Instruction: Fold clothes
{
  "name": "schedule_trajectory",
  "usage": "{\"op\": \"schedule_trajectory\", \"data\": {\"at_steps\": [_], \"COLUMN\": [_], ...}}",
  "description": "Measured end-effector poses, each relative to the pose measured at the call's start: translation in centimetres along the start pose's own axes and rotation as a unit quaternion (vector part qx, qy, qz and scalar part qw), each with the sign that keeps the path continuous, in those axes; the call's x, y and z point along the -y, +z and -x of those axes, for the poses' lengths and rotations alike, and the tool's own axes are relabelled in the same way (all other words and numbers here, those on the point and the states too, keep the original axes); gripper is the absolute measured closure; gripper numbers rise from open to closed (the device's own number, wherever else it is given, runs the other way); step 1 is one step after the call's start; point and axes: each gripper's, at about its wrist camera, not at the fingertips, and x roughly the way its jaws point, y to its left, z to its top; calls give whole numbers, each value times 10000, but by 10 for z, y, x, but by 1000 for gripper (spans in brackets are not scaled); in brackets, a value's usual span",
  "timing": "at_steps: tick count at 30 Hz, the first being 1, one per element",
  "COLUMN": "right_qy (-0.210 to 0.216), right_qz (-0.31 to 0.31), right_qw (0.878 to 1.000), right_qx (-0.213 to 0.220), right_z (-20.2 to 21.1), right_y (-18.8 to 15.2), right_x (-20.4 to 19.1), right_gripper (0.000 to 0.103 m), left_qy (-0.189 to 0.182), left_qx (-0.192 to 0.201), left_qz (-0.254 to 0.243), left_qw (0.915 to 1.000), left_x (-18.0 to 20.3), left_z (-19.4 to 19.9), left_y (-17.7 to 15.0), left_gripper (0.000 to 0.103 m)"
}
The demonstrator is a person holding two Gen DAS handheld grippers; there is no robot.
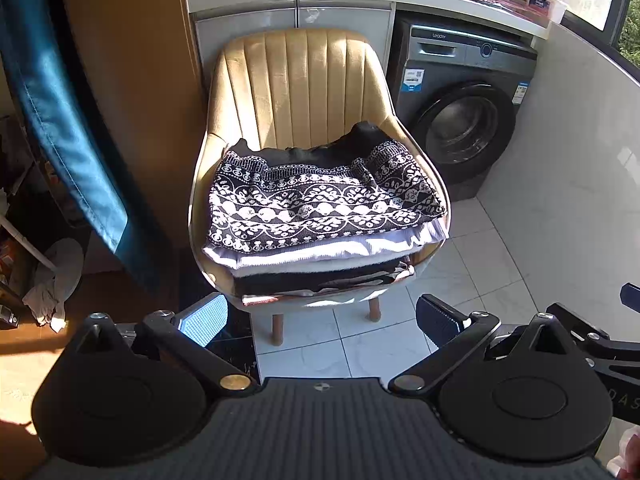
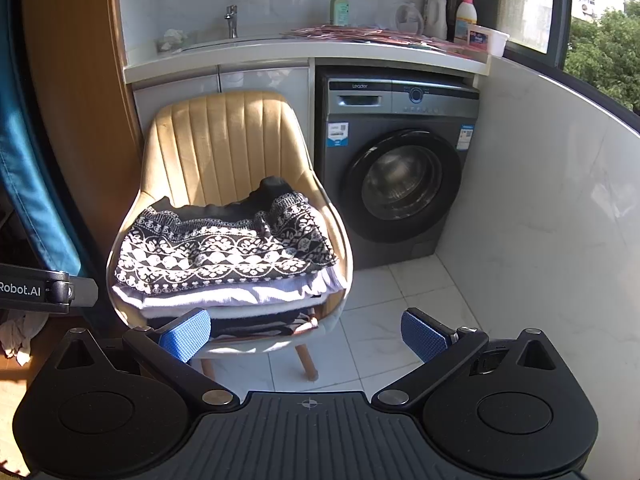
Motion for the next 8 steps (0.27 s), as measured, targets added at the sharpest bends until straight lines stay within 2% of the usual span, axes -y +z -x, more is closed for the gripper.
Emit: {"op": "schedule_trajectory", "data": {"at_steps": [8], "right_qy": [10], "right_qz": [-2], "right_qw": [10000], "right_qx": [-36], "right_z": [-2], "right_y": [0], "right_x": [-2], "right_gripper": [1], "left_qy": [-5], "left_qx": [5], "left_qz": [9], "left_qw": [10000], "left_x": [0], "left_z": [-1], "left_y": [1], "left_gripper": [0]}}
